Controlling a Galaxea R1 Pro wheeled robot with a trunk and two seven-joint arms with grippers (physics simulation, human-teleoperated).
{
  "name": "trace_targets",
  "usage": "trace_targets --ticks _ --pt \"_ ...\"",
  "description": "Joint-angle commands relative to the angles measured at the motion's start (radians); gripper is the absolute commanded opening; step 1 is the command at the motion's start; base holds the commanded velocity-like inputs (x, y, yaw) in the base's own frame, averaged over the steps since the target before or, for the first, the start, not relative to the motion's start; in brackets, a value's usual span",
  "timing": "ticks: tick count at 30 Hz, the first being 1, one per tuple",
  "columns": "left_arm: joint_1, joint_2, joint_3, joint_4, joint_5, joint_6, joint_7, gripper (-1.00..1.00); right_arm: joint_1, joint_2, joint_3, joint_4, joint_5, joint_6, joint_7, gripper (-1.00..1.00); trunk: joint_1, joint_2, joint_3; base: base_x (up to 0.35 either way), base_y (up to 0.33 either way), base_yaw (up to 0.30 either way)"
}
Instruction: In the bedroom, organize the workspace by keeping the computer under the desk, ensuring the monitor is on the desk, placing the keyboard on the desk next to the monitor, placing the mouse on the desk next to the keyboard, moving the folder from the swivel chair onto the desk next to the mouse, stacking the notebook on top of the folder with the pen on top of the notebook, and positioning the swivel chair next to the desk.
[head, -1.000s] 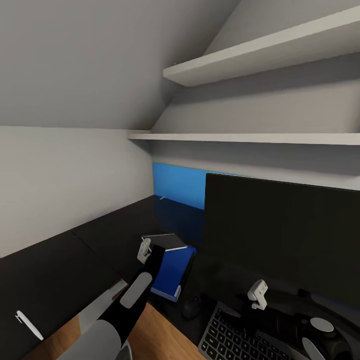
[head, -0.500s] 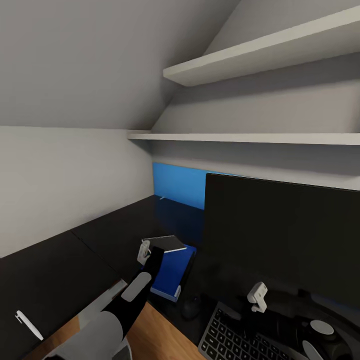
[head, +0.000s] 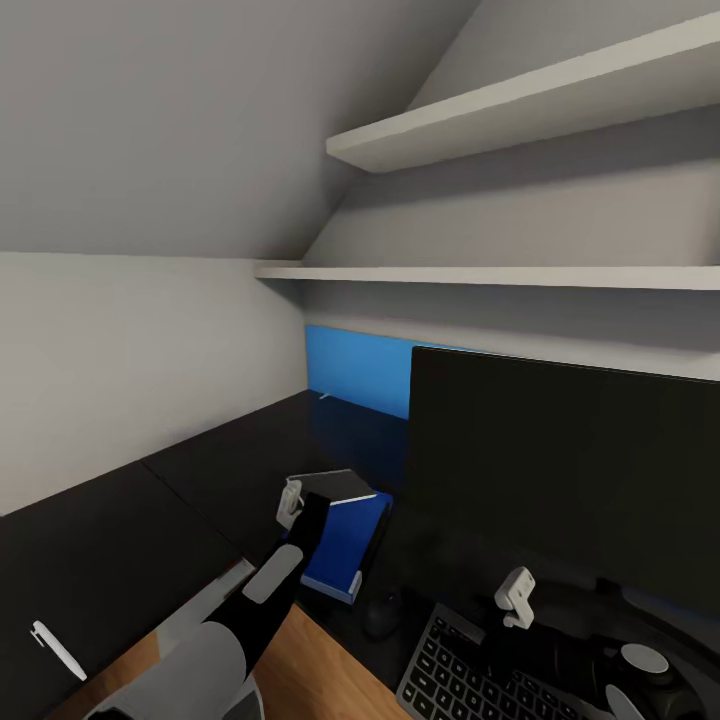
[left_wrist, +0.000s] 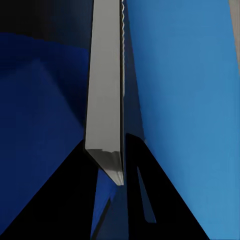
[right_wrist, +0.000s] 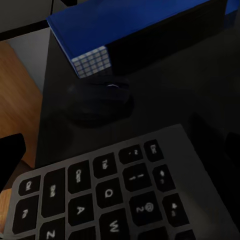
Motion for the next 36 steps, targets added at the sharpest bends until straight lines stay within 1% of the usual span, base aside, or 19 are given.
trace_targets --ticks 1,6,13,17,24,32,33,36 --pt "-0.001 0.001 -0.007 0.001 0.009 -0.007 -0.002 -1.0 -0.001 -0.001 0.001 -0.001 -0.009 0.008 -0.002 1.0 0.0 -0.001 -0.001 0.0 0.0 0.0" --pt "-0.001 0.002 -0.008 0.0 0.01 -0.006 -0.004 -1.0 -0.001 -0.001 0.001 -0.001 -0.009 0.008 -0.002 1.0 0.0 -0.001 -0.001 0.0 0.0 0.0" --pt "-0.001 0.002 -0.007 0.001 0.012 -0.005 -0.026 -1.0 0.0 0.001 0.002 -0.001 -0.009 0.008 -0.002 1.0 0.0 -0.001 -0.001 0.0 0.0 0.0" --pt "-0.001 0.0 -0.008 0.002 0.011 -0.004 -0.028 -1.0 0.001 0.003 0.003 -0.001 -0.009 0.008 -0.002 1.0 0.0 -0.001 -0.001 0.0 0.0 0.0" --pt "-0.001 -0.002 -0.009 0.009 0.009 0.021 -0.029 -1.0 0.001 0.004 0.003 -0.001 -0.009 0.008 -0.002 1.0 0.0 -0.001 -0.001 0.0 0.0 0.0" --pt "0.0 -0.002 -0.009 0.015 0.009 0.025 -0.029 -1.0 0.001 0.004 0.003 -0.001 -0.009 0.008 -0.002 1.0 0.0 -0.001 -0.001 0.0 0.0 0.0" --pt "0.0 -0.002 -0.009 0.016 0.009 0.025 -0.028 1.0 0.001 0.004 0.003 -0.001 -0.009 0.008 -0.002 1.0 0.0 -0.001 -0.001 0.0 0.0 0.0" --pt "0.0 -0.001 -0.009 0.028 0.008 0.025 -0.028 1.0 0.001 0.004 0.003 -0.001 -0.009 0.008 -0.002 1.0 0.0 -0.001 -0.001 0.0 0.0 0.0"
